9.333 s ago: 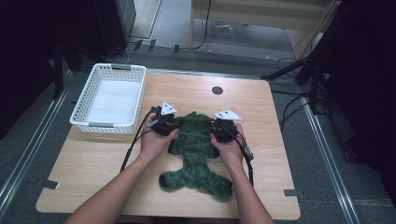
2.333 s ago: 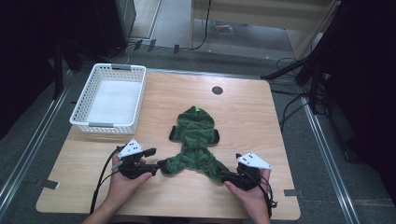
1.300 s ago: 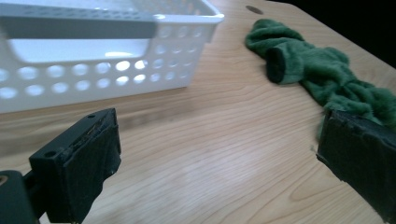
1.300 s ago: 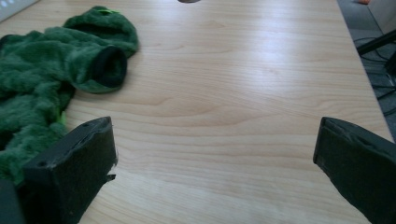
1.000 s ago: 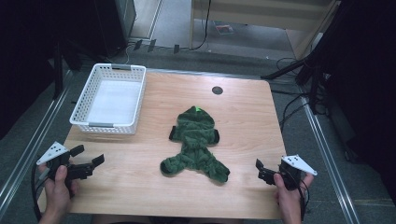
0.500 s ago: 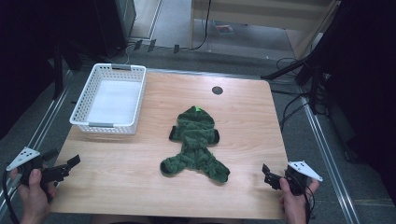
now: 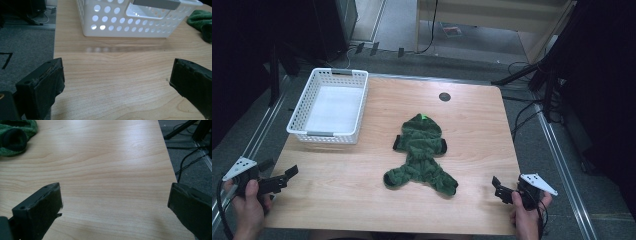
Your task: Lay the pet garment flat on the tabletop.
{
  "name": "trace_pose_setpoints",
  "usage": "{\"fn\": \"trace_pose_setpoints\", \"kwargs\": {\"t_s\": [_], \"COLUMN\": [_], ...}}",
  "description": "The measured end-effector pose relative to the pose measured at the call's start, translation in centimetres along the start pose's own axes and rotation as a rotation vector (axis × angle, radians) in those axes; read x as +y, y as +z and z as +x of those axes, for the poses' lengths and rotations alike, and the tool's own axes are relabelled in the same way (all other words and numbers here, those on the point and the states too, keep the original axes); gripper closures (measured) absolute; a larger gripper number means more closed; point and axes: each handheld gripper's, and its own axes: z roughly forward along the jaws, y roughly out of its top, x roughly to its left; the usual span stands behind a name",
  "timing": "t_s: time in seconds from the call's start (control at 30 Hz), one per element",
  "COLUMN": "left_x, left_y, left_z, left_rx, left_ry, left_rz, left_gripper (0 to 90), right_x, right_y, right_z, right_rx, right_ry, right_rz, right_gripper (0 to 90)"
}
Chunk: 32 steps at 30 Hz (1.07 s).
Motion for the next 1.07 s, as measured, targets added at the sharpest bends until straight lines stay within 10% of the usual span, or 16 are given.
{"fn": "trace_pose_setpoints", "kwargs": {"t_s": [1.07], "left_x": [0.00], "left_y": [0.45], "left_z": [-0.15], "left_rx": [-0.001], "left_ry": [0.013], "left_rz": [0.022], "left_gripper": [0.0], "right_x": [0.03], "right_y": [0.39], "right_z": [0.10], "right_rx": [-0.010], "right_ry": [-0.001], "right_rz": [0.026], "right_gripper": [0.0]}}
